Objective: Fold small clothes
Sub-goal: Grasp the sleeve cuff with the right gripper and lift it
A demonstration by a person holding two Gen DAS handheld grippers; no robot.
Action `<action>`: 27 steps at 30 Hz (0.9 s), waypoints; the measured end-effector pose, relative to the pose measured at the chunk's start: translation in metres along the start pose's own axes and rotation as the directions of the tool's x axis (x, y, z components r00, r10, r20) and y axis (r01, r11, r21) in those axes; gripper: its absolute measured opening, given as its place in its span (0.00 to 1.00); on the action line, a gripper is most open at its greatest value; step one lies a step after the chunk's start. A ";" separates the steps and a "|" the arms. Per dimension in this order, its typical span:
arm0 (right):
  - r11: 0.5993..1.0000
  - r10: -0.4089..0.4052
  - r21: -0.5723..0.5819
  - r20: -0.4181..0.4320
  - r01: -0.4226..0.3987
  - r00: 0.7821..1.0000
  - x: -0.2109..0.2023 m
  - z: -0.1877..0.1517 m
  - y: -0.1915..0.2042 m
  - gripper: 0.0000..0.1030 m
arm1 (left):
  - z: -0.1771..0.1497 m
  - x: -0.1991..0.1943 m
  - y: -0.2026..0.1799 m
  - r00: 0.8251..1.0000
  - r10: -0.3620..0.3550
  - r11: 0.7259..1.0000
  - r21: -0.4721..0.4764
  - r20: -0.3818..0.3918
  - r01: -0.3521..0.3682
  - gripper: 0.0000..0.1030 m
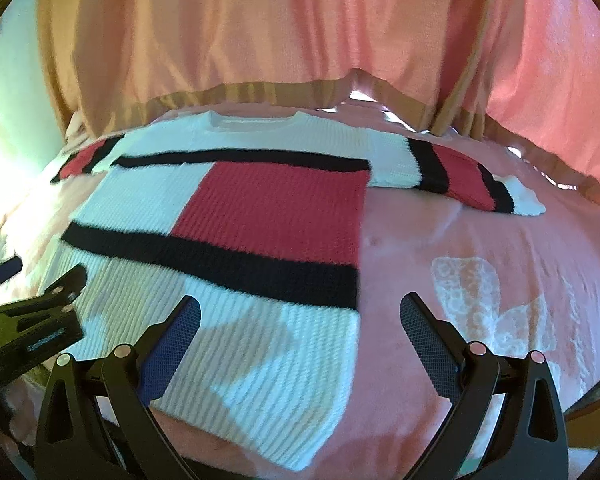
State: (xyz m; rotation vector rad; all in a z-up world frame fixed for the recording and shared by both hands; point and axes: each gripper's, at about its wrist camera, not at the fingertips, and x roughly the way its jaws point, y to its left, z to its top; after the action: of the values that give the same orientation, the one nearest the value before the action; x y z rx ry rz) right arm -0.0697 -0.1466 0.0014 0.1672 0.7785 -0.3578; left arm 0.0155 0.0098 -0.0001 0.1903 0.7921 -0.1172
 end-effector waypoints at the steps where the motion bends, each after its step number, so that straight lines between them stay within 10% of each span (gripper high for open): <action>1: 0.999 -0.020 0.029 0.018 0.019 1.000 0.000 0.010 -0.015 0.95 | 0.007 0.001 0.001 1.000 -0.009 1.000 -0.005 0.001 0.009 0.95; 10: 0.893 -0.284 0.359 -0.013 0.270 0.959 0.056 0.097 -0.246 0.94 | 0.091 0.022 -0.015 0.991 -0.119 0.993 0.011 0.062 0.119 0.95; 16: 0.768 -0.221 0.592 -0.116 0.246 0.968 0.148 0.094 -0.373 0.67 | 0.120 0.071 -0.046 0.982 -0.188 0.981 0.044 0.028 0.187 0.95; 21: 0.696 -0.203 0.678 -0.127 0.234 0.971 0.201 0.086 -0.415 0.63 | 0.117 0.103 -0.057 0.982 -0.187 0.980 0.070 -0.016 0.188 0.95; 24: 0.693 -0.223 0.682 -0.106 0.234 0.969 0.216 0.088 -0.419 0.50 | 0.113 0.111 -0.057 0.983 -0.184 0.978 0.093 -0.030 0.186 0.95; 27: 0.705 -0.185 0.683 -0.082 0.191 0.979 0.223 0.099 -0.421 0.10 | 0.111 0.113 -0.054 0.983 -0.183 0.977 0.105 -0.028 0.185 0.95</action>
State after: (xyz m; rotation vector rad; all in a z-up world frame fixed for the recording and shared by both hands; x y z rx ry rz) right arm -0.0162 -0.6204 -0.0940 0.8028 0.6369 -0.8439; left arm 0.1619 -0.0707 -0.0111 0.2195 0.8216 -0.3340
